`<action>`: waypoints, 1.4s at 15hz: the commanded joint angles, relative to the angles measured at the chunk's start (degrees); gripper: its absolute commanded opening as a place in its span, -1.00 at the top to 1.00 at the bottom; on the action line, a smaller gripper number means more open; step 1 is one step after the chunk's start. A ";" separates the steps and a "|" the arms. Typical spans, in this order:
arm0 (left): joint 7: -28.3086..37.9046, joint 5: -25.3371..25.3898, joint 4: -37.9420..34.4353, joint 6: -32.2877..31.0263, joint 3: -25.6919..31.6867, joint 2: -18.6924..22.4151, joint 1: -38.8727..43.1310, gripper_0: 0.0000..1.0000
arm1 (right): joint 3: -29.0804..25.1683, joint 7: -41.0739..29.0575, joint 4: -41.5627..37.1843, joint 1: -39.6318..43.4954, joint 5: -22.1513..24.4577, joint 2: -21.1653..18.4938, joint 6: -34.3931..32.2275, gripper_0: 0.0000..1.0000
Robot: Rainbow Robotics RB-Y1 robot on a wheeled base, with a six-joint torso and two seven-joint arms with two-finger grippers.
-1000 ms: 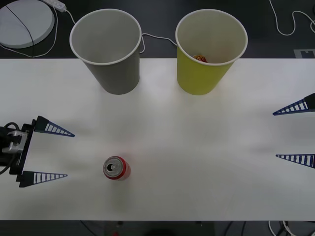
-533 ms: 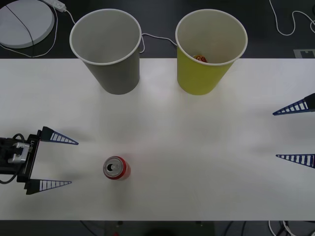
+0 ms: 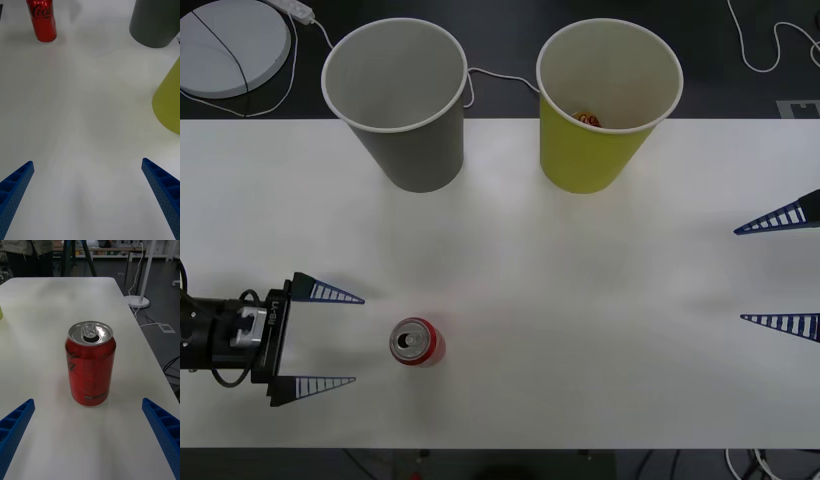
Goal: Put the can into the green bin and the plastic bottle into the gray bin
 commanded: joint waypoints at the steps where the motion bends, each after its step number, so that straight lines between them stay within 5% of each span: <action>1: -0.34 -0.10 0.46 0.00 -0.09 -1.76 0.02 -1.00 | 0.00 0.00 0.00 0.00 0.01 0.00 0.00 -1.00; 21: -0.78 -4.58 1.17 6.68 0.00 -14.42 -0.07 -1.00 | 0.00 0.00 0.00 0.00 0.01 0.00 0.00 -1.00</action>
